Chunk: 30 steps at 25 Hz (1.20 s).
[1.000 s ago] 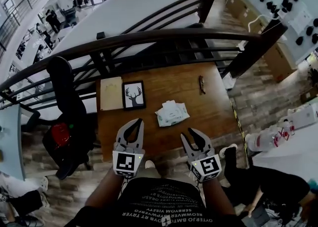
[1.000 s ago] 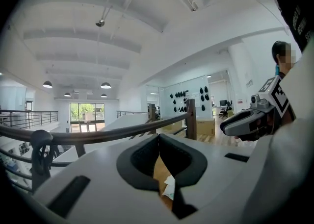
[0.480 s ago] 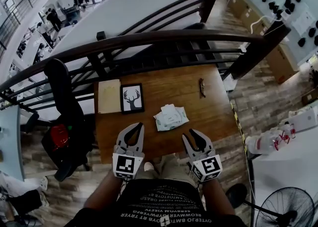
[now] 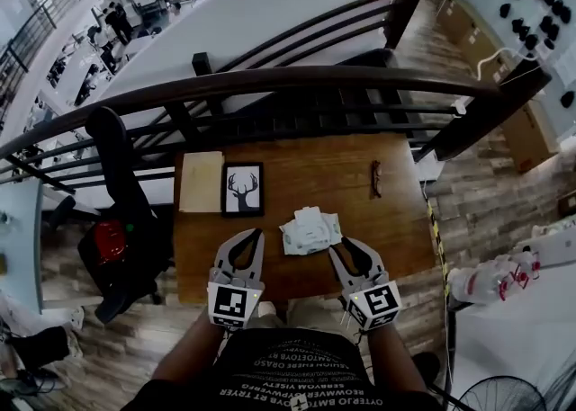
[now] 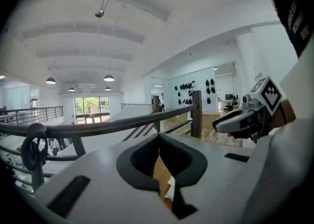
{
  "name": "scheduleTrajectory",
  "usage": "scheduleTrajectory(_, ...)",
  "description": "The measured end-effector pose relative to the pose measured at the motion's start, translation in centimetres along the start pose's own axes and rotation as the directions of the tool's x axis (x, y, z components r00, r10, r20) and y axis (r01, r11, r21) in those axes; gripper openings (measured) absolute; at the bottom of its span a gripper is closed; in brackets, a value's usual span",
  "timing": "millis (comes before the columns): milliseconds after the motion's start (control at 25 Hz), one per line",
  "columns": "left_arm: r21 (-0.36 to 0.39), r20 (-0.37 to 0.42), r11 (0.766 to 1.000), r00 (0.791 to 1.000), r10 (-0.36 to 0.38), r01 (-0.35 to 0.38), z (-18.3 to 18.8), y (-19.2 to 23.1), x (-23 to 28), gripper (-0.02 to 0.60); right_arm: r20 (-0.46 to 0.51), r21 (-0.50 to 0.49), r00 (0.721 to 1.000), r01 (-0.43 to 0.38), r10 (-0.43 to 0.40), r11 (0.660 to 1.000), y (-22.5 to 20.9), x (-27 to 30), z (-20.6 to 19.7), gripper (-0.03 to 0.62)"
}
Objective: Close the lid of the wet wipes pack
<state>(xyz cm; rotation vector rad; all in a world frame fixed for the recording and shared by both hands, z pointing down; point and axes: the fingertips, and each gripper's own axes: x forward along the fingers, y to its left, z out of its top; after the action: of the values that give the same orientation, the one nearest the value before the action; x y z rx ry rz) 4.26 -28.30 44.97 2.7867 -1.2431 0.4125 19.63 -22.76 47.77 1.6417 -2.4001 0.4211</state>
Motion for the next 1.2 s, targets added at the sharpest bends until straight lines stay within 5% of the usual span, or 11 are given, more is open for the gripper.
scheduleTrajectory(1200,-0.103,-0.16,0.994,0.987,0.007,-0.024,-10.1,-3.8,9.8,0.028,-0.196,0.083,0.96,-0.189,0.202,0.978,-8.4,10.8,-10.8,0.127)
